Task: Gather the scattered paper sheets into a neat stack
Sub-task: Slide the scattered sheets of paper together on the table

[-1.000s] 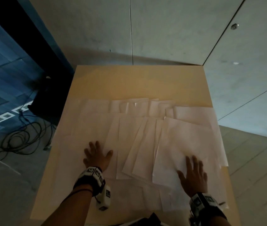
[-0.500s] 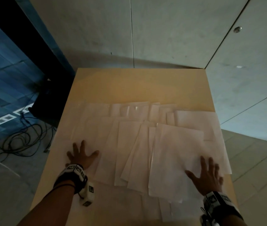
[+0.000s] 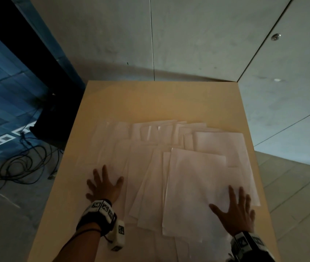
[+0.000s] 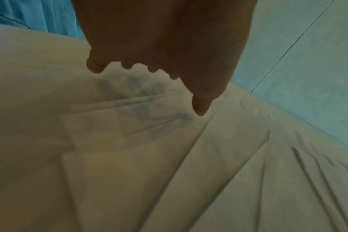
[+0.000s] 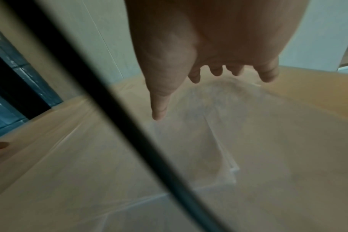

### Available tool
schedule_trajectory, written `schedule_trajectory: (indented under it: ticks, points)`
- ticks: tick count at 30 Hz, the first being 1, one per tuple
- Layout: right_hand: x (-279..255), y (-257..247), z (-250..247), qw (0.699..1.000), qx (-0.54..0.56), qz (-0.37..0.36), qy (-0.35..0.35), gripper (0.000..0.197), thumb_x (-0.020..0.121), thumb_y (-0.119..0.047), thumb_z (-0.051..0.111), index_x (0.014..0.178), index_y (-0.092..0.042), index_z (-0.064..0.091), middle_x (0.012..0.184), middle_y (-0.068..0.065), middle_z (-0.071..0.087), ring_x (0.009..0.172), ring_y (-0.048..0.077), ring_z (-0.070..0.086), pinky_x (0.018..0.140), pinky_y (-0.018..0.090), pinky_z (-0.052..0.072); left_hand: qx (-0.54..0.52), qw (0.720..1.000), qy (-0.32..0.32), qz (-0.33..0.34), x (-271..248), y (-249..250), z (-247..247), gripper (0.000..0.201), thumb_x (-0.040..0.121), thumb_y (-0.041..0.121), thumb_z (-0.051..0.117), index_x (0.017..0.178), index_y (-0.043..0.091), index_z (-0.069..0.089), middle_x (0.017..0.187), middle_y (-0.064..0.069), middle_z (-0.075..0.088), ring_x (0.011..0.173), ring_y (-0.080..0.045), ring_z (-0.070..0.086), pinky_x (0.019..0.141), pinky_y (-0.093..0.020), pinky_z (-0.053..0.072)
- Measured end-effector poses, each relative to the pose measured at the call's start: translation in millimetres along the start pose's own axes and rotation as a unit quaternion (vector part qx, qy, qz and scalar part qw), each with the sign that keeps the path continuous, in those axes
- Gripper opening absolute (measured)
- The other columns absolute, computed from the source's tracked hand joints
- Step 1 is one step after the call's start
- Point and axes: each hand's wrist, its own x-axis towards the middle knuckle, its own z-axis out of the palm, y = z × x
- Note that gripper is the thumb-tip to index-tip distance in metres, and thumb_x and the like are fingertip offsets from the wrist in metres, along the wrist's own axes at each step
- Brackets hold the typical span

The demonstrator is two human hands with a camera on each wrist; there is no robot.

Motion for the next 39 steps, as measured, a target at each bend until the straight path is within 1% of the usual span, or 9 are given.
schedule_trajectory:
  ticks: [4,12,17,20,24,28,31,34,39]
  points:
    - [-2.5,4.3,3.3,1.0,-0.014,-0.016,-0.021,0.111,0.069,-0.085,0.044,0.15,-0.035,-0.013,0.158,-0.002,-0.024,0.148,0.026,-0.014,0.118,0.055,0.007,0.002,0.999,-0.034,-0.006,-3.8,-11.9,5.4,0.093,0.081,0.078,0.039,0.15,0.043,-0.012,0.159,0.008,-0.025,0.147,-0.033,-0.016,0.113,-0.064,0.006]
    - [-14.0,-15.2,12.9,0.998,-0.023,-0.049,-0.039,0.11,0.071,-0.084,0.044,0.15,-0.034,-0.016,0.157,-0.002,-0.029,0.147,0.026,-0.019,0.119,0.054,0.004,0.016,0.999,-0.047,0.001,-29.3,18.8,26.7,0.091,0.086,0.072,0.036,0.151,0.035,-0.016,0.158,0.007,-0.026,0.147,-0.034,-0.016,0.114,-0.063,0.007]
    - [-12.4,-11.3,4.7,0.998,-0.001,-0.05,-0.028,0.109,0.072,-0.081,0.048,0.151,-0.034,-0.011,0.158,-0.003,-0.025,0.147,0.024,-0.017,0.118,0.056,0.003,0.008,1.0,-0.021,0.008,-30.8,14.7,21.5,0.095,0.081,0.076,0.041,0.149,0.041,-0.015,0.16,0.008,-0.022,0.148,-0.033,-0.011,0.116,-0.059,0.009]
    - [-14.2,-7.9,5.7,0.998,-0.016,-0.057,-0.038,0.111,0.072,-0.082,0.046,0.15,-0.033,-0.016,0.157,-0.002,-0.028,0.147,0.024,-0.019,0.118,0.056,0.001,0.02,0.999,-0.041,0.003,-31.4,7.2,24.8,0.097,0.079,0.079,0.04,0.149,0.042,-0.017,0.158,0.009,-0.027,0.147,-0.033,-0.015,0.115,-0.06,0.006]
    - [-19.8,-13.6,15.9,0.997,-0.019,-0.062,-0.034,0.113,0.07,-0.085,0.042,0.15,-0.032,-0.018,0.155,0.0,-0.031,0.146,0.026,-0.02,0.119,0.055,0.002,0.04,0.998,-0.057,0.012,-41.0,16.2,40.0,0.093,0.083,0.076,0.037,0.148,0.042,-0.019,0.157,0.006,-0.03,0.146,-0.036,-0.019,0.114,-0.062,0.006]
    - [-22.2,-16.9,16.4,0.997,-0.011,-0.069,-0.041,0.113,0.071,-0.085,0.041,0.15,-0.031,-0.018,0.155,0.001,-0.032,0.145,0.026,-0.023,0.118,0.054,-0.002,0.039,0.998,-0.056,0.018,-48.6,22.1,43.1,0.09,0.085,0.072,0.039,0.149,0.041,-0.017,0.158,0.004,-0.028,0.146,-0.037,-0.017,0.115,-0.062,0.008]
    - [-20.2,-12.0,11.2,0.997,-0.013,-0.066,-0.04,0.111,0.072,-0.084,0.042,0.15,-0.032,-0.016,0.156,-0.001,-0.029,0.146,0.024,-0.02,0.118,0.056,-0.001,0.031,0.998,-0.048,0.025,-46.0,15.7,36.1,0.096,0.081,0.074,0.044,0.149,0.043,-0.016,0.159,0.006,-0.024,0.147,-0.036,-0.013,0.115,-0.06,0.01]
    - [-18.7,-4.5,8.8,0.998,-0.015,-0.053,-0.031,0.112,0.071,-0.084,0.043,0.15,-0.032,-0.016,0.156,-0.001,-0.028,0.146,0.025,-0.02,0.117,0.057,-0.003,0.02,0.999,-0.033,0.019,-40.0,8.1,29.8,0.102,0.076,0.079,0.048,0.147,0.045,-0.018,0.158,0.007,-0.027,0.147,-0.035,-0.015,0.115,-0.061,0.007]
    - [-22.1,-1.3,16.6,0.997,-0.011,-0.064,-0.042,0.114,0.071,-0.085,0.041,0.149,-0.031,-0.021,0.155,0.0,-0.032,0.145,0.024,-0.023,0.118,0.055,-0.003,0.056,0.997,-0.052,0.022,-40.5,8.2,38.1,0.097,0.078,0.081,0.037,0.147,0.044,-0.019,0.156,0.005,-0.032,0.145,-0.037,-0.018,0.115,-0.061,0.004]
